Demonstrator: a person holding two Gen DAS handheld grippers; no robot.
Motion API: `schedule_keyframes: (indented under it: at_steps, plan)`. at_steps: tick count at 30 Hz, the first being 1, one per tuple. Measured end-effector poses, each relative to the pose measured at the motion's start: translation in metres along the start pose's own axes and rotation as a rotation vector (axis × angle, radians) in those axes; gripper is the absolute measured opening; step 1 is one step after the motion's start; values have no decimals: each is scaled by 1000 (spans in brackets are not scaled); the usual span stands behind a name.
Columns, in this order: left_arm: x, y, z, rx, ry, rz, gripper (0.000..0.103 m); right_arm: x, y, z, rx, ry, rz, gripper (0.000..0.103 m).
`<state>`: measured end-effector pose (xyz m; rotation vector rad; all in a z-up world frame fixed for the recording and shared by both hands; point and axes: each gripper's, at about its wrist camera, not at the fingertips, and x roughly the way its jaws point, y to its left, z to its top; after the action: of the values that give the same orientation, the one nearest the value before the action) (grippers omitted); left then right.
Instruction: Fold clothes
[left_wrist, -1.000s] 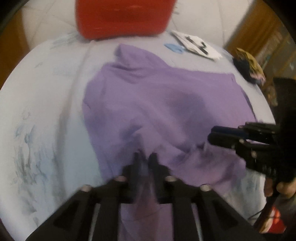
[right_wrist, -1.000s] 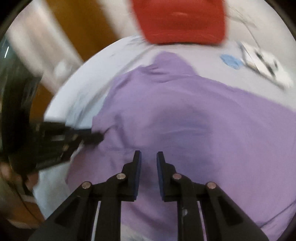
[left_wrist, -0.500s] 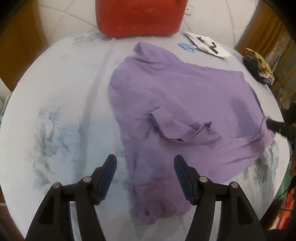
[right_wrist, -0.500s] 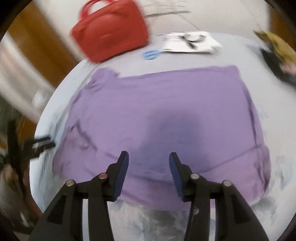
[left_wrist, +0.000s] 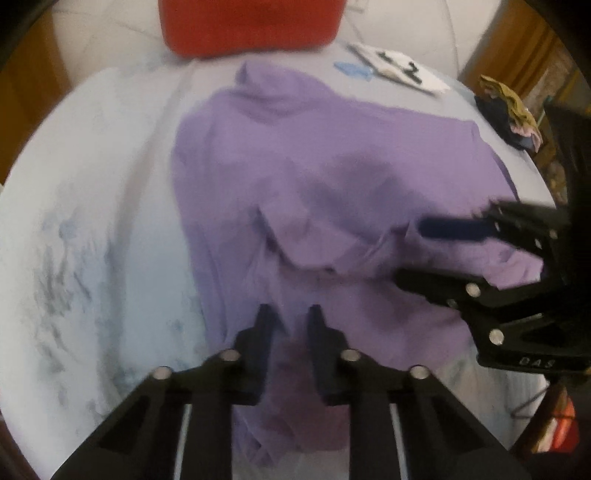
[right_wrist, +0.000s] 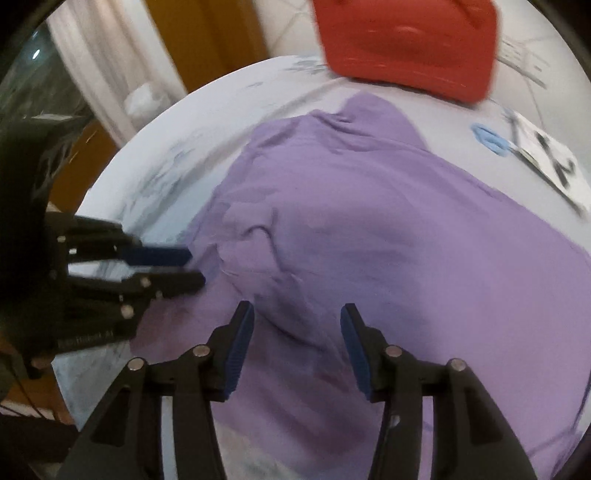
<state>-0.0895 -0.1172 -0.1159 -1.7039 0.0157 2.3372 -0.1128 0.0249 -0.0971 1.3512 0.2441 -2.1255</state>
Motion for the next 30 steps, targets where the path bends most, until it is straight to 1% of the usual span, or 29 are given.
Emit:
schedule_keyframes:
  at_steps: [1, 2, 3, 4, 6, 8, 9, 10, 11, 12, 13, 14, 15, 16, 17, 18, 19, 21, 24, 27, 30]
  plan:
    - [2, 1, -2, 0, 4, 0, 14, 3, 2, 2, -13, 1, 0, 45]
    - [2, 2, -3, -4, 5, -2, 13, 5, 3, 5, -14, 5, -10, 15]
    - [1, 3, -3, -8, 5, -4, 13, 9, -3, 9, 14, 13, -17, 4]
    - [0, 5, -3, -16, 6, -8, 13, 8, -13, 12, 63, -5, -17, 4]
    - [-1, 7, -3, -28, 7, -13, 13, 2, -47, 16, 228, -48, -5, 4]
    - [-1, 7, -3, -35, 8, -12, 13, -1, -76, 12, 362, -67, 31, 4]
    - [-1, 8, -3, -41, 9, -16, 13, -2, -88, 10, 416, -64, 68, 7]
    - [-2, 9, -3, -48, 12, -25, 14, -5, -94, 7, 440, -68, 79, 9]
    - [-4, 10, -3, -60, 16, -29, 16, -12, -98, 4, 451, -78, 75, 14]
    - [-6, 12, -4, -72, 16, -28, 19, -22, -102, -1, 457, -97, 80, 23]
    - [-10, 13, -5, -79, 9, -28, 22, -32, -105, -5, 470, -115, 94, 29]
    - [-18, 14, -7, -82, -5, -26, 27, -45, -110, -12, 487, -137, 99, 46]
    - [-25, 14, -10, -80, -21, -18, 32, -64, -117, -23, 508, -166, 88, 59]
    - [-33, 14, -13, -78, -37, -9, 40, -80, -124, -35, 524, -189, 68, 62]
    - [-41, 13, -17, -73, -50, 1, 46, -98, -131, -49, 546, -211, 35, 63]
    - [-46, 13, -21, -69, -58, 9, 50, -119, -142, -70, 582, -230, -23, 63]
    - [-49, 12, -25, -68, -63, 15, 52, -136, -151, -88, 614, -237, -76, 63]
    - [-50, 10, -33, -60, -60, 23, 52, -169, -176, -133, 699, -232, -201, 63]
    - [-38, 4, -38, -73, -34, 36, 52, -198, -210, -193, 801, -179, -334, 63]
    - [-27, -1, -42, -93, -21, 46, 52, -204, -232, -231, 844, -123, -377, 63]
    - [-18, -5, -45, -115, -6, 44, 50, -193, -239, -244, 840, -77, -344, 63]
